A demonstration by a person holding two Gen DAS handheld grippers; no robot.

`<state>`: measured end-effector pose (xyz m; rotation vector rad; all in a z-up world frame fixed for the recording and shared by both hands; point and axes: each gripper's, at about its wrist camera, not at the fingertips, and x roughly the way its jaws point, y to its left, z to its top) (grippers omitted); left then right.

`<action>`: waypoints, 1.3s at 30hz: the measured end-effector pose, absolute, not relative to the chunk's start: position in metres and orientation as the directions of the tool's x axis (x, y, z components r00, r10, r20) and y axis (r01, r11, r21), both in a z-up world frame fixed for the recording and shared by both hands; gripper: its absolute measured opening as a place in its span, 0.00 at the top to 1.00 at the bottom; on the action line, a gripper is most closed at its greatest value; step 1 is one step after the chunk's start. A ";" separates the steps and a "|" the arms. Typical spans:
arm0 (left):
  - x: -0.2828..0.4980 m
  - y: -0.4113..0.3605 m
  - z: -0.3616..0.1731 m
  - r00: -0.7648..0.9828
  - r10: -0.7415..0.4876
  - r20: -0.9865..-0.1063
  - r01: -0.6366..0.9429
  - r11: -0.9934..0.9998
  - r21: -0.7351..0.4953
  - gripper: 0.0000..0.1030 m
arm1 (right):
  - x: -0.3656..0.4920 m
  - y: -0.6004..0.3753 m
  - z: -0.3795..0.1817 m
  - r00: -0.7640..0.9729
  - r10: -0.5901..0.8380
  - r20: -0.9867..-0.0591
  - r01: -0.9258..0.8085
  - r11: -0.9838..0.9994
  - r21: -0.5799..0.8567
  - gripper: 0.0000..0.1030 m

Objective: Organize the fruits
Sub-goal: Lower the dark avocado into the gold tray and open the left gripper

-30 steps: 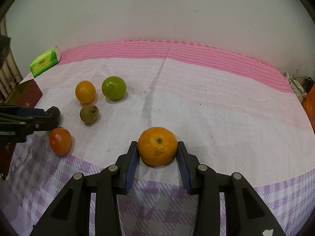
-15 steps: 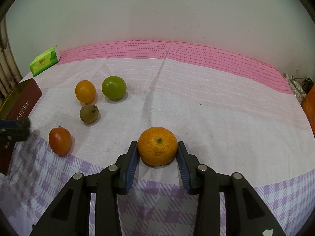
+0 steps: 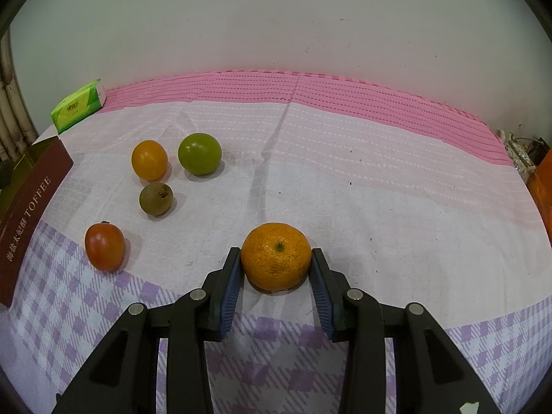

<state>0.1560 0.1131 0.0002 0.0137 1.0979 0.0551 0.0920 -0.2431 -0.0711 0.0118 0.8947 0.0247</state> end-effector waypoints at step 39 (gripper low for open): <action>0.127 0.148 -0.013 0.397 0.027 -0.917 -0.095 0.995 -0.012 0.62 | 0.093 -0.244 -0.071 0.614 0.037 -0.788 -0.019 0.999 0.032 0.64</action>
